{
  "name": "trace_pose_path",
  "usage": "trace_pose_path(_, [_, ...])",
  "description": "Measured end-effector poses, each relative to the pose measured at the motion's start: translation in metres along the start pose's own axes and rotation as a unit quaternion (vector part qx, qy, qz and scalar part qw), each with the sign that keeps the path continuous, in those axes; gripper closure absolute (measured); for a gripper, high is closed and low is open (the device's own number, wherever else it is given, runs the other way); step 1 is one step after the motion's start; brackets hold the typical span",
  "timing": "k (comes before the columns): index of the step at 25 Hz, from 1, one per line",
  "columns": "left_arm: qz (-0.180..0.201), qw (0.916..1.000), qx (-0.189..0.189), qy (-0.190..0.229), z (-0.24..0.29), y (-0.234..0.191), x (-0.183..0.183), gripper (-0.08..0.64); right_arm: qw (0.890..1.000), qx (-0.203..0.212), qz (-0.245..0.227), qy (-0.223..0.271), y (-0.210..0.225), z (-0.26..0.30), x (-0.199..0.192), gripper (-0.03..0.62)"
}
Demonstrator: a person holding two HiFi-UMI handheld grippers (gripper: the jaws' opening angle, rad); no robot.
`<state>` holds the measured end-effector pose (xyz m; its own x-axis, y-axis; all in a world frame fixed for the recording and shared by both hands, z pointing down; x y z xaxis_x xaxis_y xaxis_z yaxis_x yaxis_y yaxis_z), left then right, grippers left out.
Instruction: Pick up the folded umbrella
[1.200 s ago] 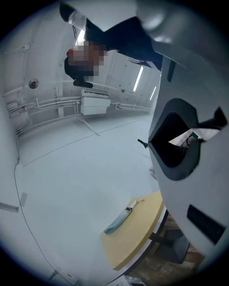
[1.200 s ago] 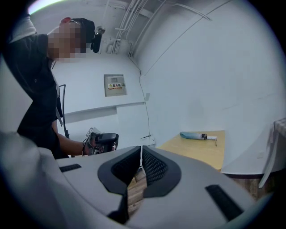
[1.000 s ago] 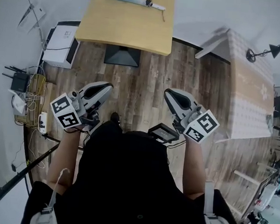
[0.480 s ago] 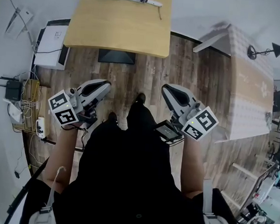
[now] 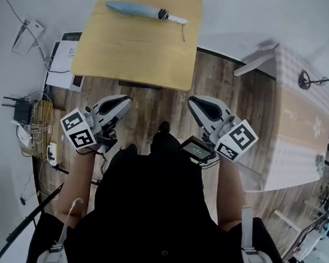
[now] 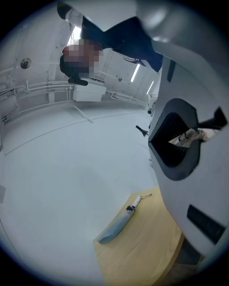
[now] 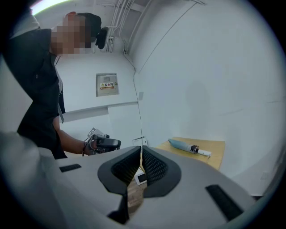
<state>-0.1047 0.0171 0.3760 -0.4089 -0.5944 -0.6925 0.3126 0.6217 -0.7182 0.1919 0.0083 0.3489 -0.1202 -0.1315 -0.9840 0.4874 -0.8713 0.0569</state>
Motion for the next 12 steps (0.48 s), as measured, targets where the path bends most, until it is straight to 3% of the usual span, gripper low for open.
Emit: trace_pose_path(12, [0.028, 0.9975, 0.064, 0.014, 0.074, -0.006, 0.021, 0.551, 0.996, 0.086, -0.016, 0.001, 0.097, -0.002, -0.004, 0.569])
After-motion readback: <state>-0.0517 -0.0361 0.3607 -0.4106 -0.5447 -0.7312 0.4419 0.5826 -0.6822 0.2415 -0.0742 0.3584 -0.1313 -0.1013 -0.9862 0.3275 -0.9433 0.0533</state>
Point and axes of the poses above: the fingertips, and each gripper's own axes: z forward along the fingers, y to its right, x out of its top, the point moved 8 cm from there along -z, backward along the fingers, and after that the axes turned 9 degrees about -z, right-handed, at the moved point
